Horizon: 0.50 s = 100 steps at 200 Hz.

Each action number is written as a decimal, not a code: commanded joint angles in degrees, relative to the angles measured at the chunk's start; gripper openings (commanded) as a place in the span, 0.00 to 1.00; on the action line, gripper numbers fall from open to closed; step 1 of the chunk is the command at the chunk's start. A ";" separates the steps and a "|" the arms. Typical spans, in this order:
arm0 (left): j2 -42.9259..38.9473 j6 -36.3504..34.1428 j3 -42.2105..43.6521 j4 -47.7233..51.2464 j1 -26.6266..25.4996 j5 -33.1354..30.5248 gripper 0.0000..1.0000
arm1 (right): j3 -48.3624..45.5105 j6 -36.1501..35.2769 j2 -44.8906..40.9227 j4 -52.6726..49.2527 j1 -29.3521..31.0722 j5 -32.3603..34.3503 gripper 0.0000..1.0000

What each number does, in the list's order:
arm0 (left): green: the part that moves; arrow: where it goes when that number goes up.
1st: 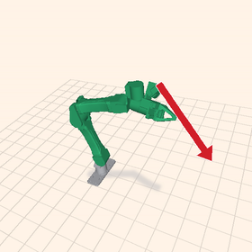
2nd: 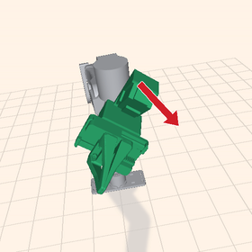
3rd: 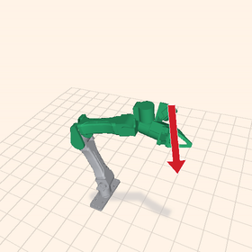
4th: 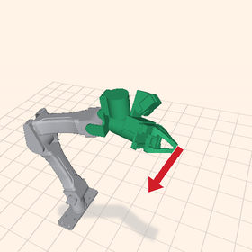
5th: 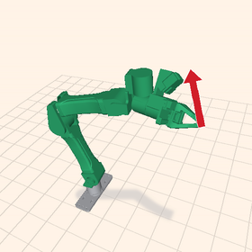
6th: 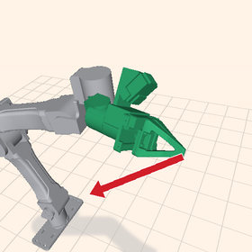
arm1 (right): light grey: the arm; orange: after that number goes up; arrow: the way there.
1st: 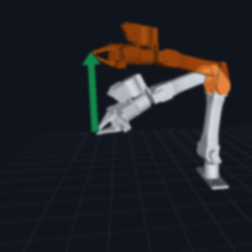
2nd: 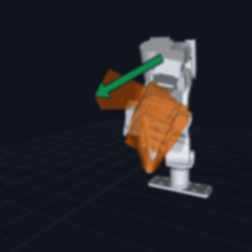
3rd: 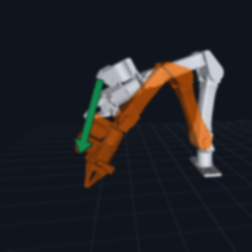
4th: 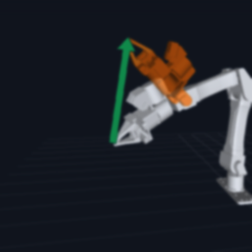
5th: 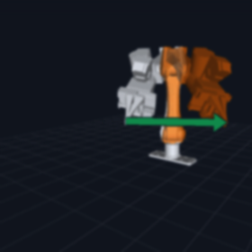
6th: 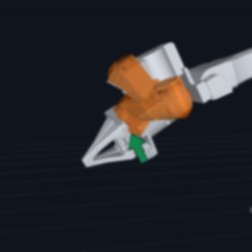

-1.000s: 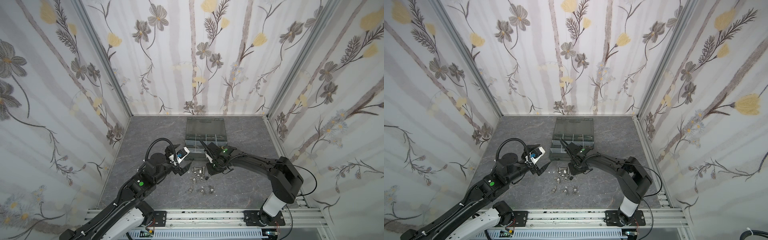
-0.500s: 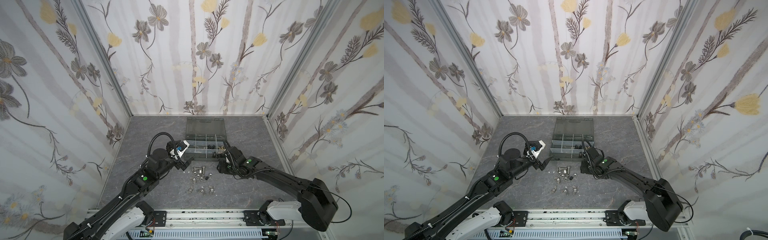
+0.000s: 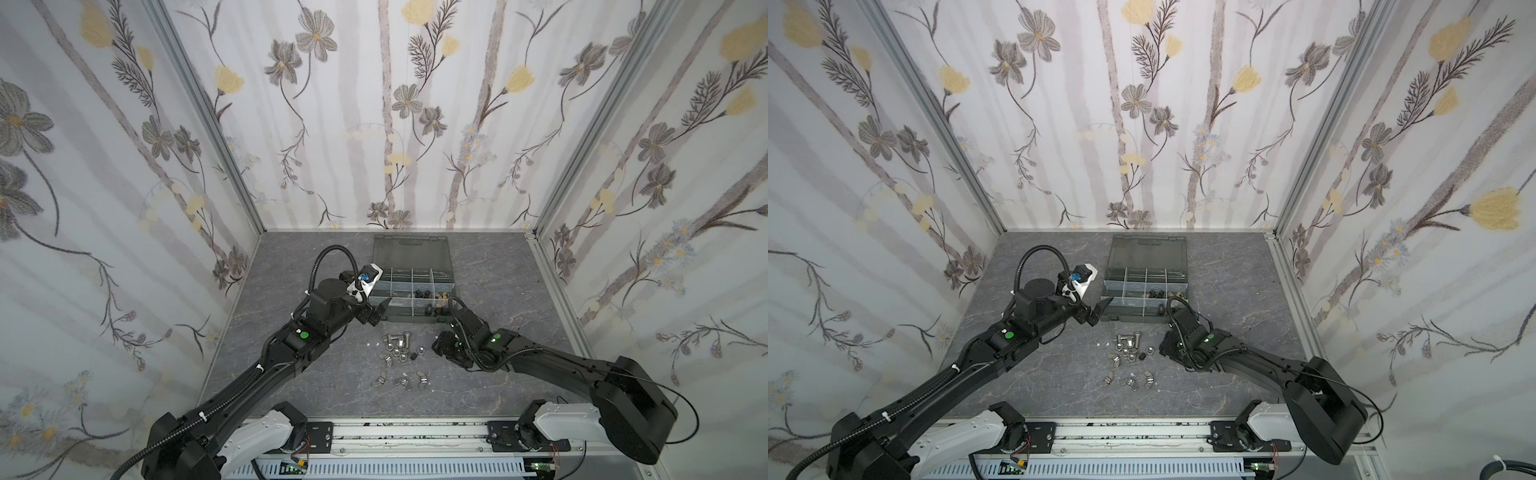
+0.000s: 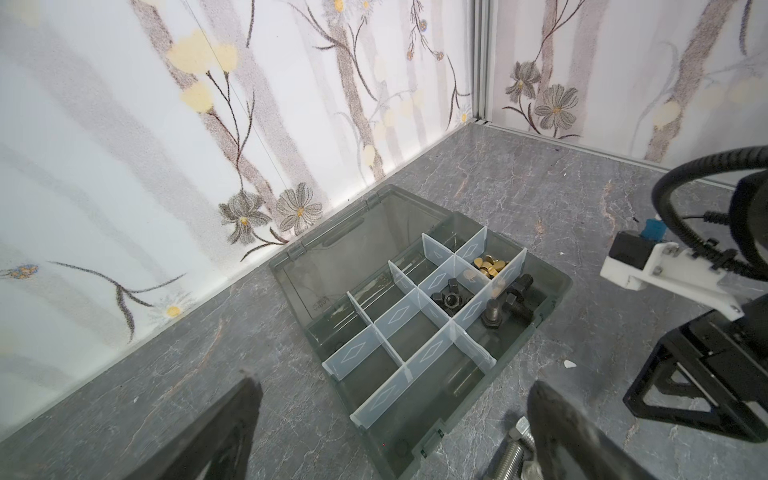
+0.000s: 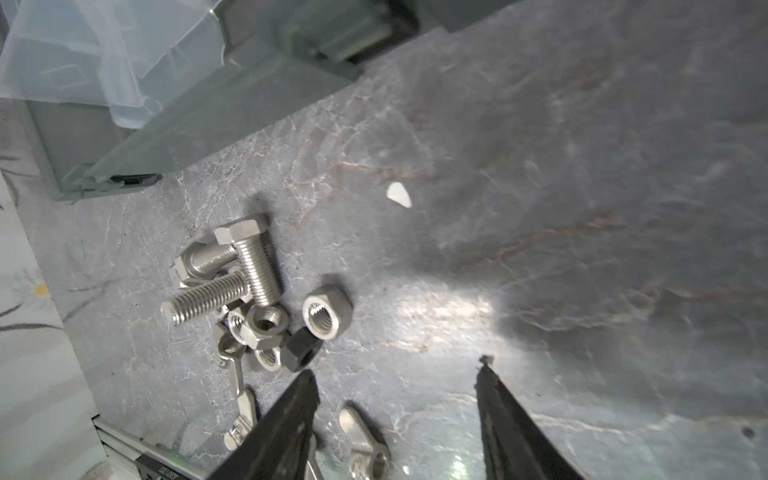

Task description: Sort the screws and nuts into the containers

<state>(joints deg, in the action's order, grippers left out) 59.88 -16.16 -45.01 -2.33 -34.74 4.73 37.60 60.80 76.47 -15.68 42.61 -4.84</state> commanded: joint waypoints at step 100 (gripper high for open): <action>1.47 -3.26 -1.04 -2.33 2.43 1.05 1.00 | 15.27 -8.66 13.60 -10.48 3.97 -6.41 0.51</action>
<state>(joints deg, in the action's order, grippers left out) 61.45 -18.04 -45.74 -3.62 -32.62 5.78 52.21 52.38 89.49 -21.34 46.22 -10.63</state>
